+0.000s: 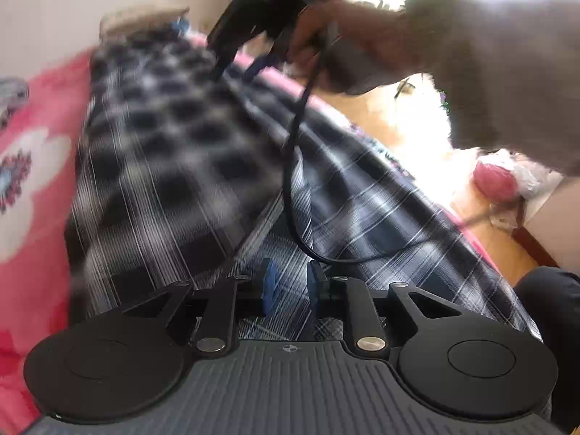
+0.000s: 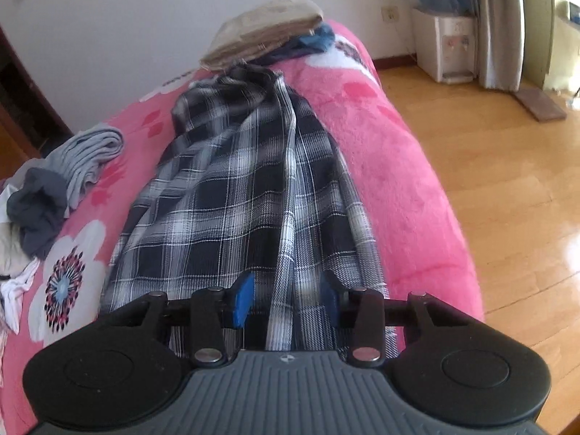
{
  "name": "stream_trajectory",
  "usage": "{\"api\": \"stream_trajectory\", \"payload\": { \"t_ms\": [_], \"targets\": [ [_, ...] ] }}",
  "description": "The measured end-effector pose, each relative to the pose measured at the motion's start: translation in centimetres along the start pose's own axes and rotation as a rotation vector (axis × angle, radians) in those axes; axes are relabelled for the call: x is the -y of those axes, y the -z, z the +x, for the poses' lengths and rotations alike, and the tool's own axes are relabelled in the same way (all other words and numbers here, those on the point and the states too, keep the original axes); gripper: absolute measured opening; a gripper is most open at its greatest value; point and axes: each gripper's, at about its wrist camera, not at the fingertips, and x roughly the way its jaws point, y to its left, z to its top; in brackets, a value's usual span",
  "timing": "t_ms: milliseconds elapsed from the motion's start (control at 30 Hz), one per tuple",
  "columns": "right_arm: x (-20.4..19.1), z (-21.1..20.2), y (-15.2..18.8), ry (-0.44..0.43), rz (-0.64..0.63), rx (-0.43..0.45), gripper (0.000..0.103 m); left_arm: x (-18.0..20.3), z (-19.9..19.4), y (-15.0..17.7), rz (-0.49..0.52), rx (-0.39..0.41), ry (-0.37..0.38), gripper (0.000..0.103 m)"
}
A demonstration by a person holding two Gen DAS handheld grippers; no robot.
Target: Fold clothes
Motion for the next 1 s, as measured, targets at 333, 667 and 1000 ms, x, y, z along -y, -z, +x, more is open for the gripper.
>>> {"api": "stream_trajectory", "payload": {
  "t_ms": [333, 667, 1000],
  "targets": [
    [-0.3, 0.5, 0.1, -0.006, -0.043, -0.008, 0.024, -0.5, -0.5, 0.0, 0.045, 0.077, -0.073, 0.031],
    [0.9, 0.2, -0.4, -0.015, -0.057, -0.03, 0.023, -2.4, 0.4, 0.8, 0.015, 0.039, -0.071, 0.032],
    [1.9, 0.4, -0.5, -0.048, -0.027, -0.027, 0.023, -2.6, 0.8, 1.0, 0.052, 0.019, -0.098, 0.032]
  ]
}}
